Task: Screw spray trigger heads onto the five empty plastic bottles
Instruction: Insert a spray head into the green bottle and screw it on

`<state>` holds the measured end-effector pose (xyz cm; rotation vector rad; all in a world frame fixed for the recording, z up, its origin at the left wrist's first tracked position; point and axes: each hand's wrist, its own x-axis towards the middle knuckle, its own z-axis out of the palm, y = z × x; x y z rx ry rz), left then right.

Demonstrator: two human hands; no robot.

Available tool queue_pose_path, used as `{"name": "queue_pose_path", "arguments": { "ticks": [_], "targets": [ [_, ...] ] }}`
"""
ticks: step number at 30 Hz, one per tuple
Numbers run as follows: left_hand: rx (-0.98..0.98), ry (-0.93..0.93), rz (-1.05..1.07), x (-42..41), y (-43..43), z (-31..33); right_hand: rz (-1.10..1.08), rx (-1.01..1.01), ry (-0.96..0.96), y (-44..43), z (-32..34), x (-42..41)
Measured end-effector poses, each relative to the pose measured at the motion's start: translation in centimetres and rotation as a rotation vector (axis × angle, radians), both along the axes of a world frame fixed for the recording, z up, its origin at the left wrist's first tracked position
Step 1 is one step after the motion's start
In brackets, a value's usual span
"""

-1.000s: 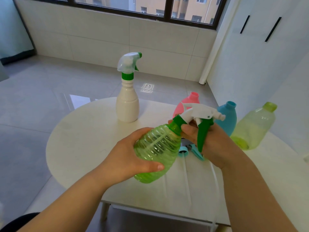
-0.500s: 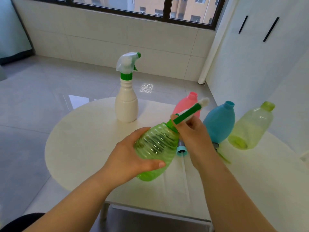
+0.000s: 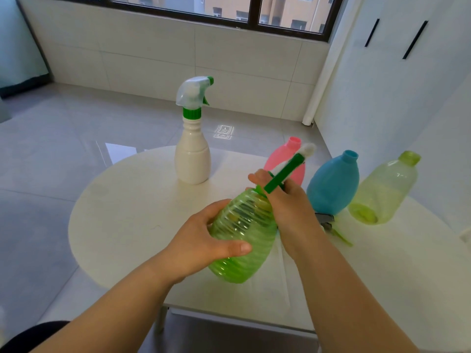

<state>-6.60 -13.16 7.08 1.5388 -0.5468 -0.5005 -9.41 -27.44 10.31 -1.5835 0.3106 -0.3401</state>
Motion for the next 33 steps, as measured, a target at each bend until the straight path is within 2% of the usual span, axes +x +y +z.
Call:
{"name": "queue_pose_path", "arguments": {
  "ticks": [4,6,9,12,17,21,26,29,33],
  "targets": [
    [-0.053,0.029,-0.039,0.6,0.5,0.3,0.173,0.136,-0.054,-1.2,0.1,-0.2],
    [-0.064,0.039,-0.070,0.6,0.6,0.3,0.209,0.138,-0.090,-1.5,0.1,-0.3],
    [-0.064,0.035,-0.078,0.5,0.7,0.4,0.188,0.088,-0.156,-1.5,0.2,-0.2],
    [-0.058,0.008,-0.043,0.3,0.6,0.3,0.125,0.125,-0.201,-1.4,0.2,-0.2],
    [-0.069,0.016,-0.027,0.0,0.2,0.1,0.126,0.088,-0.134,-0.7,0.4,-0.5],
    [-0.084,0.031,-0.056,0.0,0.1,0.2,0.173,-0.068,-0.090,-0.3,0.6,-0.7],
    [-0.129,0.054,-0.069,0.4,0.5,0.2,0.250,0.056,-0.127,-0.7,0.6,-0.7],
    [-0.133,0.042,-0.073,0.2,0.5,0.2,0.193,0.043,-0.204,-0.5,0.4,-0.4],
    [-0.104,-0.049,0.044,-0.4,0.0,0.0,-0.002,0.117,-0.256,0.3,-0.1,0.2]
  ]
}}
